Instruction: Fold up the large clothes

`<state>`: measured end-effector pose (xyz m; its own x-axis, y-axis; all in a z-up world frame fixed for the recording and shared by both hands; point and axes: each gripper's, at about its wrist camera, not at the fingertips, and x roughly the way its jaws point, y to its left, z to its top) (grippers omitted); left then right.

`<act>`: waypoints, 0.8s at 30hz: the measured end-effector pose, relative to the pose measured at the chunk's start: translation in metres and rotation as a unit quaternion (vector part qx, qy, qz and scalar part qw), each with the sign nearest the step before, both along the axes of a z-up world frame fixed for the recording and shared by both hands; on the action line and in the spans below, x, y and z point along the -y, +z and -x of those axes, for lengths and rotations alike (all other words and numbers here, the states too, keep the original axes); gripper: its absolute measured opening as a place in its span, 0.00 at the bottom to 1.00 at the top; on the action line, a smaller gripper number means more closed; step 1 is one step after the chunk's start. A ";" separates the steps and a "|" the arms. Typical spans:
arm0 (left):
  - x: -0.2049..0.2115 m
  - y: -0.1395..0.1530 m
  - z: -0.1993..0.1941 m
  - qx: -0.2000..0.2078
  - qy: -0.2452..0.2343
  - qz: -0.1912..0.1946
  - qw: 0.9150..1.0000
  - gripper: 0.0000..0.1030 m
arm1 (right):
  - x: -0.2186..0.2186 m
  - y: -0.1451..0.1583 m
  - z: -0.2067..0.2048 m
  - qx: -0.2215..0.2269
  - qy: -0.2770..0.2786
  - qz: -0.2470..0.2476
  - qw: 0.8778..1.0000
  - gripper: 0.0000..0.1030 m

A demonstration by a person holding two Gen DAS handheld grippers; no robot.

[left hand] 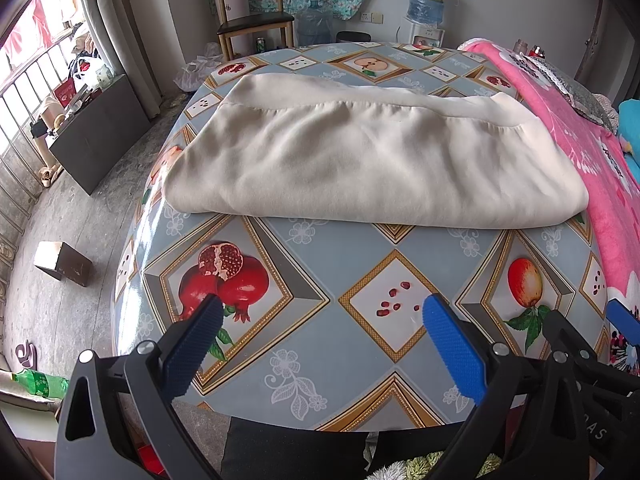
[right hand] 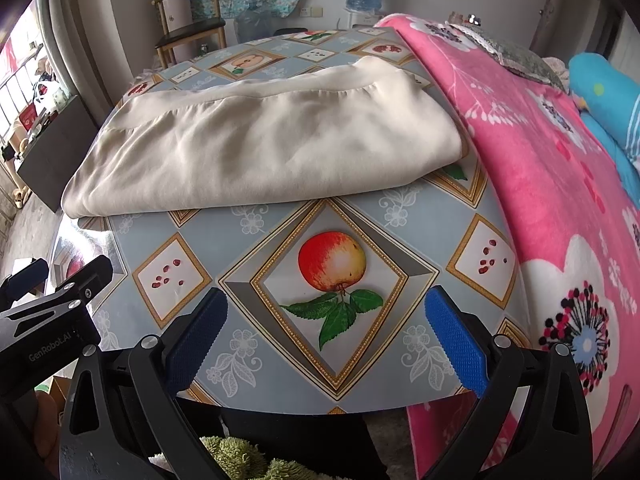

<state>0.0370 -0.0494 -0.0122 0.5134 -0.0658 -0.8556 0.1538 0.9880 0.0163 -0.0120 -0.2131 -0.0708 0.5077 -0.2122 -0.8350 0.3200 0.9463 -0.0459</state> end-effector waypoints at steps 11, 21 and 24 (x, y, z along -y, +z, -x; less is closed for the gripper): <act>0.000 0.000 0.000 0.001 -0.001 0.000 1.000 0.95 | -0.002 0.000 0.001 0.000 0.000 -0.001 1.000 0.93; -0.001 0.001 0.000 0.000 -0.001 0.000 1.000 0.95 | -0.003 -0.001 0.001 -0.002 -0.001 -0.002 1.000 0.93; -0.001 0.001 0.000 -0.001 -0.002 0.000 1.000 0.95 | -0.002 -0.001 0.001 -0.002 -0.001 -0.003 1.000 0.93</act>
<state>0.0373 -0.0486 -0.0107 0.5121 -0.0679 -0.8562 0.1585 0.9872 0.0165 -0.0127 -0.2112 -0.0716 0.5035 -0.2083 -0.8385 0.3212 0.9461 -0.0422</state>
